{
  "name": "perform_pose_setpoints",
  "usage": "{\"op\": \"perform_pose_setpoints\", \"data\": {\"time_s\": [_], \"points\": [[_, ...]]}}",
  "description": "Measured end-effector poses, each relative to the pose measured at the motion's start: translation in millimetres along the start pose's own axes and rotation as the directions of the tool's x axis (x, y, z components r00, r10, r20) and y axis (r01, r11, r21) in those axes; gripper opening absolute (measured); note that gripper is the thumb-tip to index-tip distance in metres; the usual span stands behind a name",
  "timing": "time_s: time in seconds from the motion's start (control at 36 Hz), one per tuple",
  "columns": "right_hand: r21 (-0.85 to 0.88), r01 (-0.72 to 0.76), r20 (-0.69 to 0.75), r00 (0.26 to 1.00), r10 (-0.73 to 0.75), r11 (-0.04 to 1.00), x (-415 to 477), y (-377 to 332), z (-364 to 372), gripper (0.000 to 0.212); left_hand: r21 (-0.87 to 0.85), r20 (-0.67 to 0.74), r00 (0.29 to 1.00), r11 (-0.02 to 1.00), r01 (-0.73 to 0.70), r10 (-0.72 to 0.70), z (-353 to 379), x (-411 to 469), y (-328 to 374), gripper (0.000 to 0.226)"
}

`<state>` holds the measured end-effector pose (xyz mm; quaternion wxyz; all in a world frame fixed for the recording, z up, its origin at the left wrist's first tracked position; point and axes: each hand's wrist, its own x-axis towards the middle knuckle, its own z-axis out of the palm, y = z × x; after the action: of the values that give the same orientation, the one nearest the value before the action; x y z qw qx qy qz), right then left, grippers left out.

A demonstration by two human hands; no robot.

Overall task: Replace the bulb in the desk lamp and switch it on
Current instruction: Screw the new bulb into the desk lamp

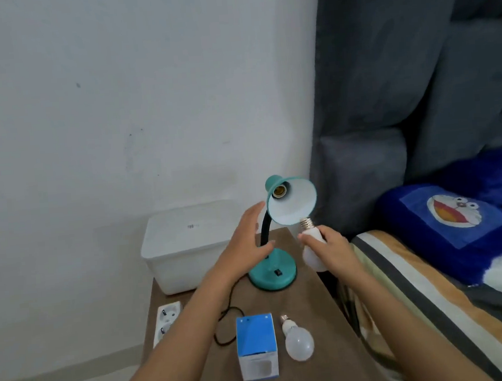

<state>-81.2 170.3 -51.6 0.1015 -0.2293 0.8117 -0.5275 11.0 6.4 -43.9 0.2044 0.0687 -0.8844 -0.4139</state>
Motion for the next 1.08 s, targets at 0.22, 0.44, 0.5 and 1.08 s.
{"op": "perform_pose_setpoints", "data": {"time_s": [0.22,0.44,0.5,1.08], "points": [[0.012,-0.006,-0.004,1.0,0.006,1.0,50,-23,3,0.022,0.128,0.134,0.985,0.984,-0.126,0.109,1,64,-6,0.112],[-0.029,-0.013,-0.024,1.0,0.012,1.0,83,-31,18,0.029,0.168,0.204,0.963,0.963,-0.212,0.177,1,88,-19,0.117],[-0.037,-0.013,-0.045,0.999,0.012,0.999,86,-32,21,0.027,0.191,0.215,0.958,0.954,-0.233,0.19,0,91,-23,0.116],[0.061,-0.185,0.01,0.983,0.185,0.981,115,-37,34,0.056,0.249,0.212,0.944,0.92,-0.303,0.253,-4,98,-28,0.107]]}}
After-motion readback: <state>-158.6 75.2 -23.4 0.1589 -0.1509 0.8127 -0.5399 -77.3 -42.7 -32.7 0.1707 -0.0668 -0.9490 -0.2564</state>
